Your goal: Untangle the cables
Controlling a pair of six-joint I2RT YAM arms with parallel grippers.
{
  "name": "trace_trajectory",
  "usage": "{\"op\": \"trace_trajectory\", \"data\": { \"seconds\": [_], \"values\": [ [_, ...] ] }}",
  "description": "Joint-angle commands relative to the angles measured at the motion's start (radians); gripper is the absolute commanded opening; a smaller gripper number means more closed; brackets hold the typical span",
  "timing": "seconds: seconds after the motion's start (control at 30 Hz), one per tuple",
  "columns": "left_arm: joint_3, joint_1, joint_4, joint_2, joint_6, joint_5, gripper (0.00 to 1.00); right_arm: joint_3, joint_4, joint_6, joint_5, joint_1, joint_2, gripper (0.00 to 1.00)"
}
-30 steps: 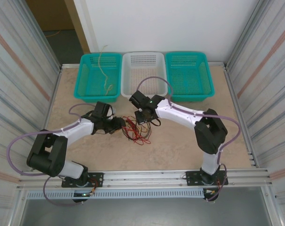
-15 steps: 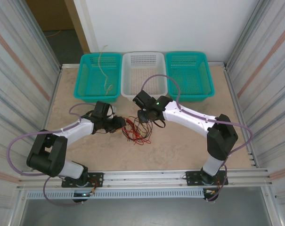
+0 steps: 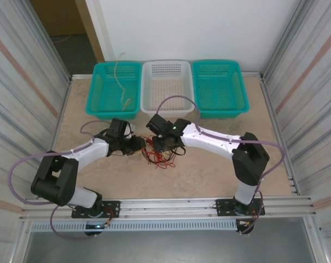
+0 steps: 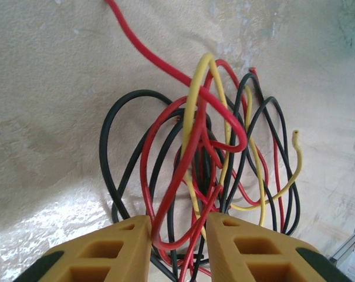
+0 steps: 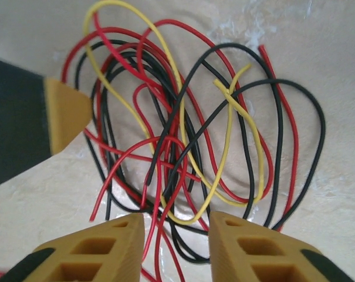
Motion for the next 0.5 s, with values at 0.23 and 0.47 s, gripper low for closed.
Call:
{"op": "trace_trajectory", "data": {
  "seconds": [0.23, 0.47],
  "values": [
    [-0.023, 0.012, 0.046, 0.026, -0.002, 0.028, 0.16, 0.088, 0.081, 0.122, -0.069, -0.026, 0.158, 0.23],
    [-0.038, 0.013, 0.053, 0.014, -0.001, 0.035, 0.12, 0.107, 0.096, 0.146, -0.095, -0.039, 0.222, 0.23]
  ]
}}
